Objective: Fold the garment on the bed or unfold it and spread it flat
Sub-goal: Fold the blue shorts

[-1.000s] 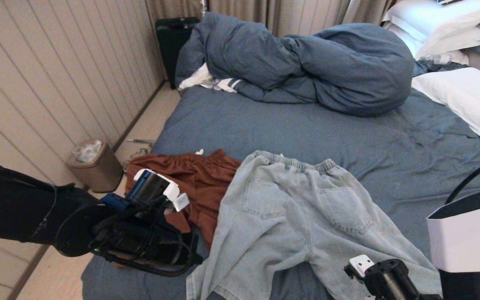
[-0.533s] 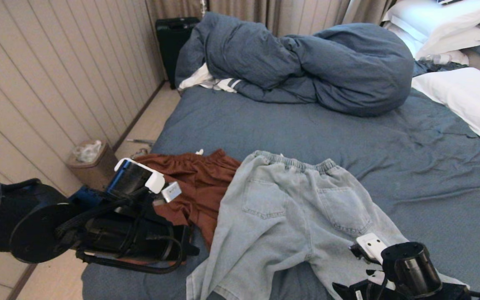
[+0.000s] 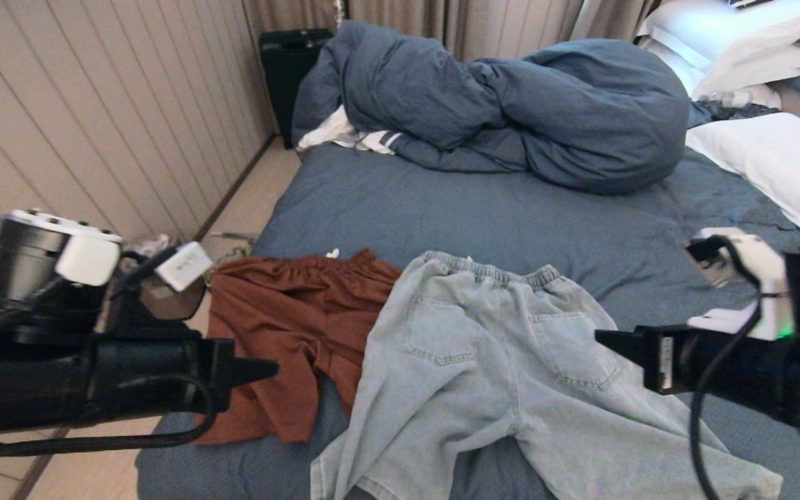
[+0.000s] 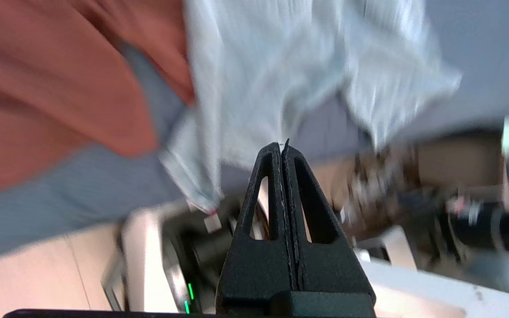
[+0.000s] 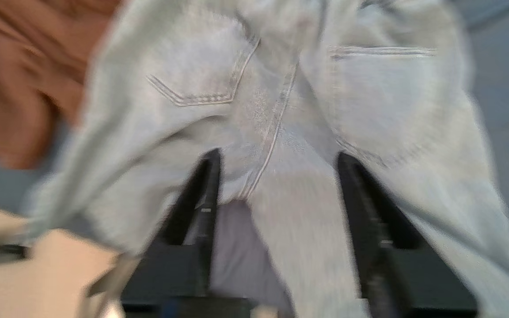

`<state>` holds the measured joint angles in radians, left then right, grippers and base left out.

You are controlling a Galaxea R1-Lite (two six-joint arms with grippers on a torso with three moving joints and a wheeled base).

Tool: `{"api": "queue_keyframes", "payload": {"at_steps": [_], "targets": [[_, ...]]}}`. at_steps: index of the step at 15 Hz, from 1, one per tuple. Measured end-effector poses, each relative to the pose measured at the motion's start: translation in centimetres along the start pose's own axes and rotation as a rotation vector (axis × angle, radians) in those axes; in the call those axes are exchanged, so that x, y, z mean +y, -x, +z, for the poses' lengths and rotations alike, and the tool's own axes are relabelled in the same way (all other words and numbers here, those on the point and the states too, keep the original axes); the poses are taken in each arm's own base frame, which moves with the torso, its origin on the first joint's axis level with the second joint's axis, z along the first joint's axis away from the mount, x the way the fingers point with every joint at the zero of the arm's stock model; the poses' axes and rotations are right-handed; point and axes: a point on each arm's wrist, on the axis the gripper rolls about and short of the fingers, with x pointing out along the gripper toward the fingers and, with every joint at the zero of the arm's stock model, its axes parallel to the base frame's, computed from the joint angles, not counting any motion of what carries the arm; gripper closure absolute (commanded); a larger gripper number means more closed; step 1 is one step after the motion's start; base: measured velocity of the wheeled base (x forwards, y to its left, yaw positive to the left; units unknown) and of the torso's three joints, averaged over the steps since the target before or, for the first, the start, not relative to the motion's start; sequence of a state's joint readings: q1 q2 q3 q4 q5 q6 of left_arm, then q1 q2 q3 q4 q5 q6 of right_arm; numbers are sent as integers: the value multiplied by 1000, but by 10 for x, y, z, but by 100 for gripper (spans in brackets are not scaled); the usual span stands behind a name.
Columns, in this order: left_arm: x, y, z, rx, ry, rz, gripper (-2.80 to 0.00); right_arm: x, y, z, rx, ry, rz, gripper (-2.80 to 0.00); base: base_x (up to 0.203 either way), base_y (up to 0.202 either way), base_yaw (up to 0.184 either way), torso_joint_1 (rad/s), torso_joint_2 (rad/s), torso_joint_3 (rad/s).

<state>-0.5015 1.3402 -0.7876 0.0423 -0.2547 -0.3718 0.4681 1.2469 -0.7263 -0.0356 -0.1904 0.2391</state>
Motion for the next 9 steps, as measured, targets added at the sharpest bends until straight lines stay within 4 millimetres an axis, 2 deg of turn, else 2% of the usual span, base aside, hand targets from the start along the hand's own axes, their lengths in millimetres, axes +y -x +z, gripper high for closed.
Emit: {"api": "queue_keyframes", "payload": {"at_steps": [2, 4, 7, 9], "targets": [[6, 43, -5, -127, -15, 56, 0, -11, 46, -2, -13, -36, -7, 0, 0, 0, 0, 0, 0, 0], [13, 85, -25, -236, -44, 170, 0, -23, 85, -19, -45, -62, -15, 0, 0, 0, 0, 0, 0, 0], [11, 132, -66, -345, -81, 314, 0, -42, 120, -56, -74, -105, -95, 0, 0, 0, 0, 0, 0, 0], [9, 151, -98, -338, -74, 368, 0, -51, 136, -79, -104, -153, -196, 0, 0, 0, 0, 0, 0, 0]]}}
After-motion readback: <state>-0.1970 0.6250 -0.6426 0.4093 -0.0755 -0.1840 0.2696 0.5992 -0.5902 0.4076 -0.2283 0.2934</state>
